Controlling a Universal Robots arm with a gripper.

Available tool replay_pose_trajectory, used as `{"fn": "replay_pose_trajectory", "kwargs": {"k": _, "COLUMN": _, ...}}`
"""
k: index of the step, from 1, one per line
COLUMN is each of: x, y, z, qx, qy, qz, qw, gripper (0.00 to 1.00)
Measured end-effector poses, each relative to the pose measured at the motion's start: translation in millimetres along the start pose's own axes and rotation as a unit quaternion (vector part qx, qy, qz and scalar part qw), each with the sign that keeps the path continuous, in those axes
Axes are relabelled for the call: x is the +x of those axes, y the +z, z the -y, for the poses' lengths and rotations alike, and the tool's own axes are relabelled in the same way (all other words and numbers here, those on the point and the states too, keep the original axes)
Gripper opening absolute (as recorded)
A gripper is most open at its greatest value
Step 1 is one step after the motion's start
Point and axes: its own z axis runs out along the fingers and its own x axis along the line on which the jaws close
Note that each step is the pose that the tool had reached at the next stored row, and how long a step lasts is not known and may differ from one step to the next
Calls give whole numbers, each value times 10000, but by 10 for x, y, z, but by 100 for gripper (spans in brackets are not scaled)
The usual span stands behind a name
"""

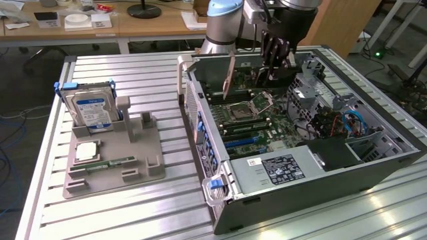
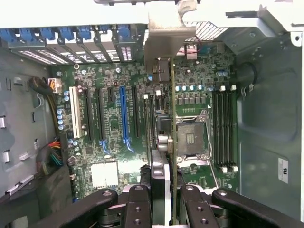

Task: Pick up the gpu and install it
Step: 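Insert the gpu into the slot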

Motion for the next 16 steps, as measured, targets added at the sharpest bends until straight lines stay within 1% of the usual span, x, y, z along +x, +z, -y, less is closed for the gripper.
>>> {"fn": "replay_pose_trajectory", "kwargs": {"k": 1, "x": 0, "y": 0, "z": 0, "qx": 1, "qy": 0, "qz": -8, "qw": 10000, "gripper": 28}}
{"fn": "replay_pose_trajectory", "kwargs": {"k": 8, "x": 1, "y": 0, "z": -4, "qx": 0, "qy": 2, "qz": -9, "qw": 10000, "gripper": 28}}
{"fn": "replay_pose_trajectory", "kwargs": {"k": 11, "x": 1, "y": 36, "z": -5, "qx": 0, "qy": -11, "qz": -14, "qw": 10000, "gripper": 28}}
{"fn": "replay_pose_trajectory", "kwargs": {"k": 16, "x": 7, "y": 111, "z": -11, "qx": -5, "qy": -81, "qz": -14, "qw": 10000, "gripper": 28}}
